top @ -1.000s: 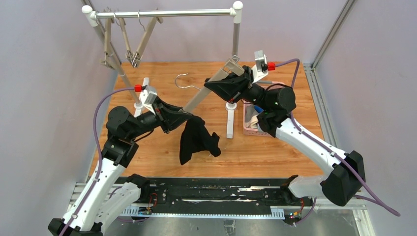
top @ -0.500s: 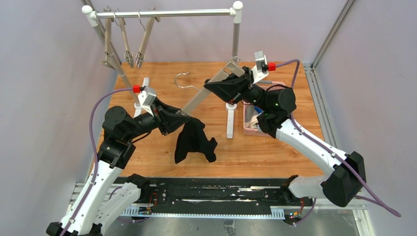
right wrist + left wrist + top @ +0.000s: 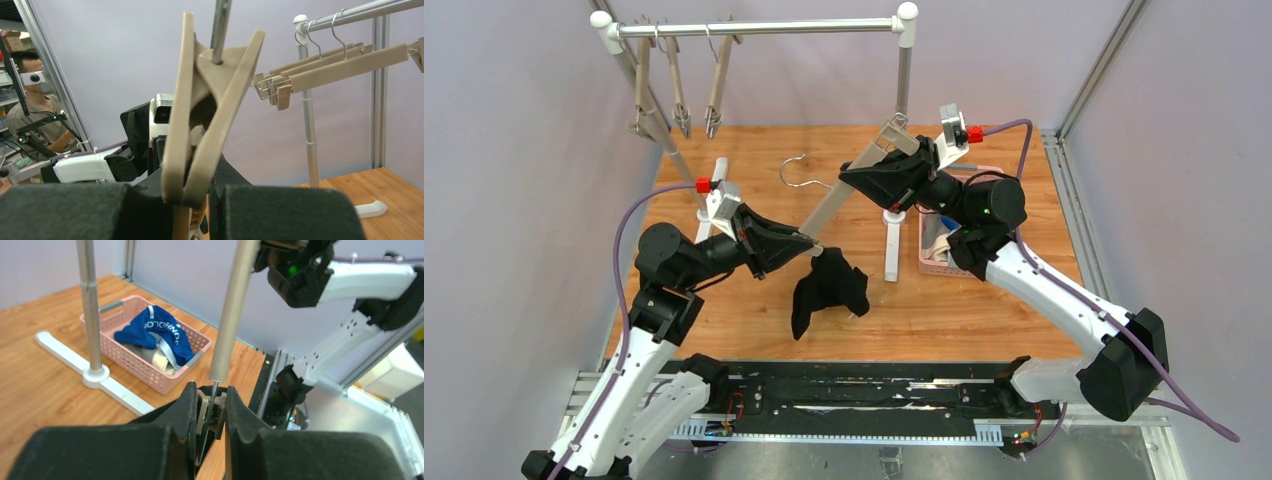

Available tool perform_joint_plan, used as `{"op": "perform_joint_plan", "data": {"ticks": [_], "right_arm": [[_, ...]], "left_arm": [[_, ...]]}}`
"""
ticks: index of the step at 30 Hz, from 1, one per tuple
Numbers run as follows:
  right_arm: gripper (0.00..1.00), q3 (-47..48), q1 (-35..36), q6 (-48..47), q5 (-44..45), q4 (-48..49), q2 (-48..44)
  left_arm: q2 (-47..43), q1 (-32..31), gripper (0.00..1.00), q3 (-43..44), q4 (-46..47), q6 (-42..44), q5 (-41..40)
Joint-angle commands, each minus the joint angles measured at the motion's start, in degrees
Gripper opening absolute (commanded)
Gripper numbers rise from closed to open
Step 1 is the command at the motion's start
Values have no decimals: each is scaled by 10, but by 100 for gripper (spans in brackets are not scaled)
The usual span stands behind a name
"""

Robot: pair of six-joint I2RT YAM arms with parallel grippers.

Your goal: Remove the underwear clipped to the hanger

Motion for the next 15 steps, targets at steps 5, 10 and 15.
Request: {"op": "perform_joint_plan", "data": {"ticks": [5, 10, 15], "right_arm": [[1, 17, 0, -6, 0, 11, -7], [0, 17, 0, -2, -5, 14, -5], [1, 17, 0, 4, -10, 18, -2]], "left_arm": [[-10, -2, 1, 13, 22, 6, 17], [-11, -3, 56, 46, 13, 14, -1], [16, -3, 58, 83, 33, 3, -7]]}}
